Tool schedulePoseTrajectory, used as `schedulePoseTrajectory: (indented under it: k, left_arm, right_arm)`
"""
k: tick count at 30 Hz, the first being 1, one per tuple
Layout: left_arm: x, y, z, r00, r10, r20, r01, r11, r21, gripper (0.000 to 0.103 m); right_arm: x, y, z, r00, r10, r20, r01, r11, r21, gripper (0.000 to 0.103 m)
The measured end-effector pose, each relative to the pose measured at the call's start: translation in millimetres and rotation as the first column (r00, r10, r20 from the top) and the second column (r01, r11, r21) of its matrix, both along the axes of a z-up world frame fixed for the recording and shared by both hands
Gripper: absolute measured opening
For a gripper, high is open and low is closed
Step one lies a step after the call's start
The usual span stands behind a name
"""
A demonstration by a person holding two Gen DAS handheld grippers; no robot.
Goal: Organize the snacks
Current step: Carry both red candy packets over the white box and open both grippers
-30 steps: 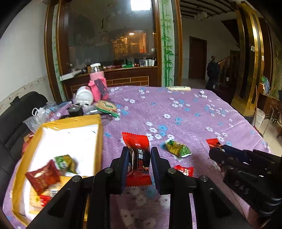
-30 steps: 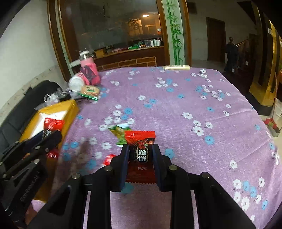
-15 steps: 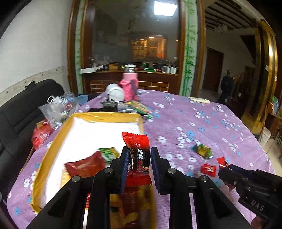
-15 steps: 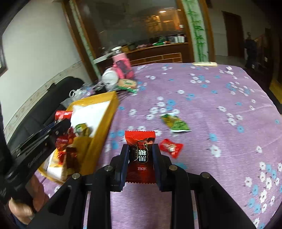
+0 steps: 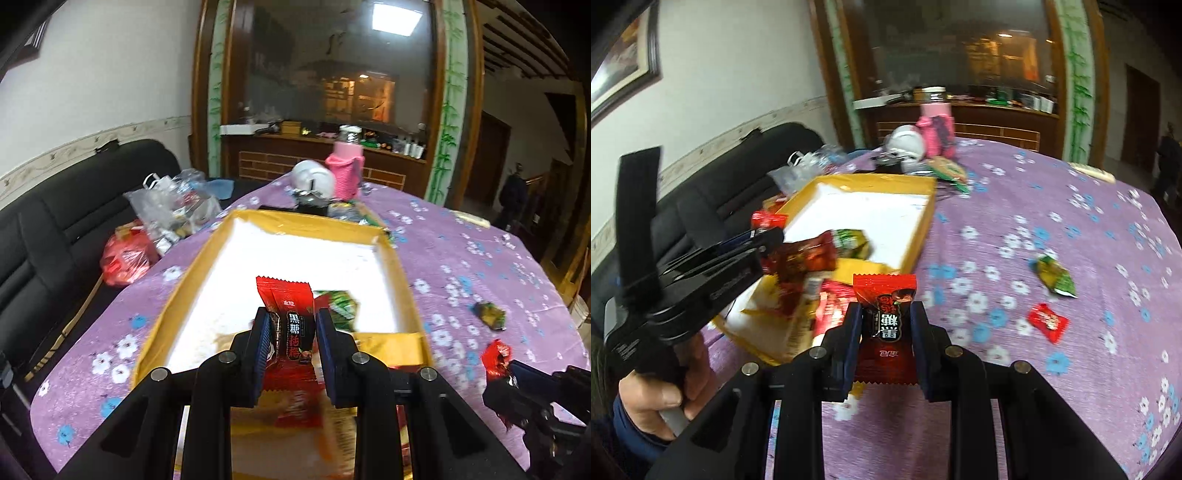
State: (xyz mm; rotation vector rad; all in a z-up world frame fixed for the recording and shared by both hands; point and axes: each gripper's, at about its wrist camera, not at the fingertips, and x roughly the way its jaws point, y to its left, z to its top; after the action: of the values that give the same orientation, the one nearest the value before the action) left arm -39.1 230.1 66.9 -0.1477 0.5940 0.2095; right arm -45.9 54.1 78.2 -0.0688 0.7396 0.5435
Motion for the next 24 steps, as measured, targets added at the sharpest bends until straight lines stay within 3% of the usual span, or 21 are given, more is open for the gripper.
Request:
schedulePoseTrajectory:
  k: [9,24]
  left_arm:
    - [6.7,21.9,-19.9,0.998,0.032,-0.06,-0.033,0.999,-0.028,0.026]
    - [16.3,35.3,-38.3,0.993,0.031,-0.114,-0.038,0.997,-0.064,0.028]
  right_arm:
    - [-4.4,38.0,-8.6,0.997,0.071,-0.008,-0.071,0.996,-0.051,0.026]
    - [4.4,63.3,-27.1,0.993,0.104,-0.051,-0.107,0.992,-0.07,0.026]
